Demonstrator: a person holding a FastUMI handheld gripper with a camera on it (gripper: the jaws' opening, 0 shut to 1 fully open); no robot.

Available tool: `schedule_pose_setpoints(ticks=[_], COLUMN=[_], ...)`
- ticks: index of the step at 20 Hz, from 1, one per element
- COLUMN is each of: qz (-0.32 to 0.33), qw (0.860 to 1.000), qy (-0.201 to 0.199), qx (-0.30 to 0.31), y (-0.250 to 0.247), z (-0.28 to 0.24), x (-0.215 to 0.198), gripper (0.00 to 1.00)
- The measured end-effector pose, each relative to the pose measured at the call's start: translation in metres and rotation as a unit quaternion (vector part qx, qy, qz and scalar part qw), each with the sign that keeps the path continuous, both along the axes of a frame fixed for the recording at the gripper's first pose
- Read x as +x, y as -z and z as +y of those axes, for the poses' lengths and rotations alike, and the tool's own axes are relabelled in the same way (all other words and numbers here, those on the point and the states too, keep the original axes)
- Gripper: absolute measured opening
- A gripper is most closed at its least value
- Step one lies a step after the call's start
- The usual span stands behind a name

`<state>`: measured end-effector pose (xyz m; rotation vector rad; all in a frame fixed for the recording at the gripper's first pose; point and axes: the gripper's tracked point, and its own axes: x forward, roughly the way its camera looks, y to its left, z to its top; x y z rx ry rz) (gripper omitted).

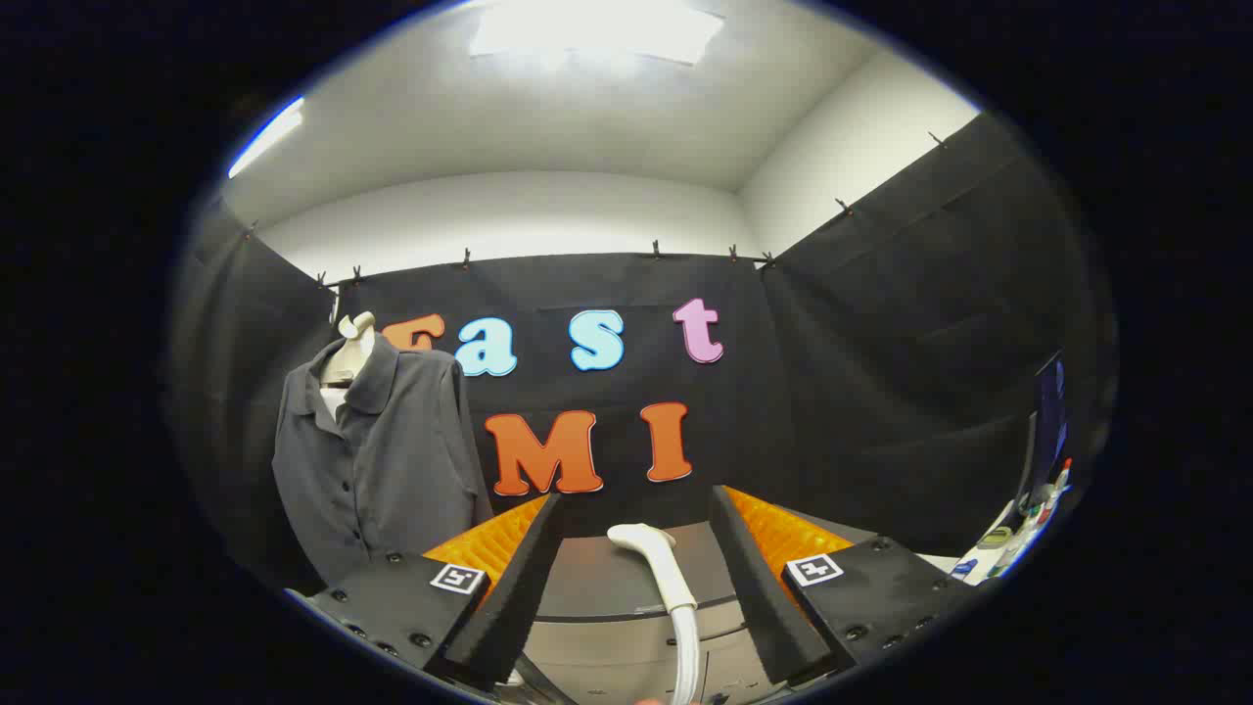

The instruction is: Iron the clothes twice with a garment steamer, once on the left side and once on the right side.

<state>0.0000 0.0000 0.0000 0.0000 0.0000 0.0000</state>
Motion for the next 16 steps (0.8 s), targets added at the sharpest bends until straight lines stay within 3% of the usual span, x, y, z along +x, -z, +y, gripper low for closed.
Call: schedule_pose_setpoints(ticks=[3, 7, 12, 16], qz=[0.014, 0.031, 0.018, 0.023], qw=[0.998, 0.998, 0.999, 1.000], qy=[0.036, 0.037, 0.024, 0.013], qx=[-0.046, -0.035, -0.031, -0.008], y=[-0.019, -0.029, -0.032, -0.002], z=[0.015, 0.032, 0.008, -0.016], x=[-0.029, -0.041, -0.028, 0.003], gripper=[0.96, 0.97, 0.98, 0.98])
